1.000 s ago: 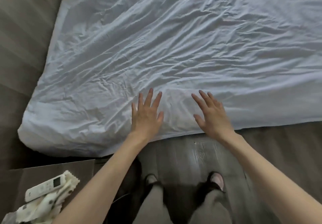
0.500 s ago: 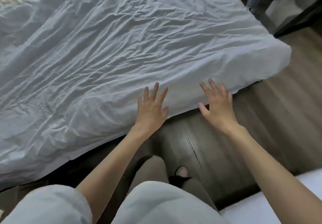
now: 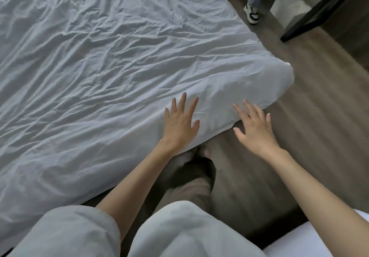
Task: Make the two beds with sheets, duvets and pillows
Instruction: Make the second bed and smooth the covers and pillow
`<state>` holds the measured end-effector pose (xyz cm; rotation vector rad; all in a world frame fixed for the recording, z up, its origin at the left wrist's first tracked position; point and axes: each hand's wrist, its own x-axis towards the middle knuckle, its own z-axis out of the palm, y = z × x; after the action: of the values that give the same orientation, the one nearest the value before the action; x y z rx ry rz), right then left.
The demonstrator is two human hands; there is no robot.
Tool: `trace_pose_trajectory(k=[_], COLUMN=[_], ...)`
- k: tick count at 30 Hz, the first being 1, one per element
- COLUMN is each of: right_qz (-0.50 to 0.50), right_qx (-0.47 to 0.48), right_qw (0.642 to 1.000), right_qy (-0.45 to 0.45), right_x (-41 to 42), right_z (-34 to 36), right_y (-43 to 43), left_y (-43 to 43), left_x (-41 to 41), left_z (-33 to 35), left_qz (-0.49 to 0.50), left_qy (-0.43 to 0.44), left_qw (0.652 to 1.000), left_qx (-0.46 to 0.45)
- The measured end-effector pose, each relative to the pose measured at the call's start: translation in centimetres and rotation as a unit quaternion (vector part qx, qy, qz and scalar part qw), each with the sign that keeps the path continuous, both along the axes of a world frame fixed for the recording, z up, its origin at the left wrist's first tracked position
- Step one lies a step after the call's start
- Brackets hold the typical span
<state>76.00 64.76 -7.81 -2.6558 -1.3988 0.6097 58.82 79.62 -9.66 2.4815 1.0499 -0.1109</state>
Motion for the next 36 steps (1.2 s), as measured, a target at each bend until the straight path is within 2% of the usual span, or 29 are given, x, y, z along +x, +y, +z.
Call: trace_pose_trajectory(k=[6, 11, 14, 22, 28, 32, 34, 36], right_qz=[0.014, 0.054, 0.105, 0.260, 0.369, 0.426, 0.447, 0.466], right_qx=[-0.054, -0.109, -0.146, -0.222, -0.239, -0.214, -0.175, -0.092], right_qw=[0.998, 0.992, 0.984, 0.939, 0.897, 0.879, 0.873, 0.867], right_qy=[0.009, 0.012, 0.015, 0.045, 0.029, -0.025, -0.089, -0.150], right_x=[12.3, 20.1, 24.0, 33.6, 37.9, 37.6, 37.5, 38.1], right_z=[-1.3, -3.3, -5.7, -13.0, -17.5, -20.3, -22.2, -24.2], right_y=[4.3, 7.3, 8.7, 10.9, 11.4, 10.5, 9.6, 9.1], left_y=[3.7, 4.5, 4.3, 0.3, -4.6, -6.6, -6.2, -5.2], left_x=[12.1, 19.1, 21.9, 27.8, 32.3, 33.9, 33.5, 32.6], left_z=[-2.3, -4.0, -6.0, -13.0, -17.8, -21.3, -22.8, -23.8], left_qz=[0.003, 0.035, 0.068, 0.170, 0.262, 0.282, 0.266, 0.252], left_qy=[0.036, 0.050, 0.060, 0.153, 0.207, 0.221, 0.218, 0.176], left_qw=[0.999, 0.995, 0.991, 0.961, 0.939, 0.932, 0.934, 0.942], left_qx=[-0.023, -0.076, -0.098, -0.155, -0.083, 0.050, 0.095, 0.138])
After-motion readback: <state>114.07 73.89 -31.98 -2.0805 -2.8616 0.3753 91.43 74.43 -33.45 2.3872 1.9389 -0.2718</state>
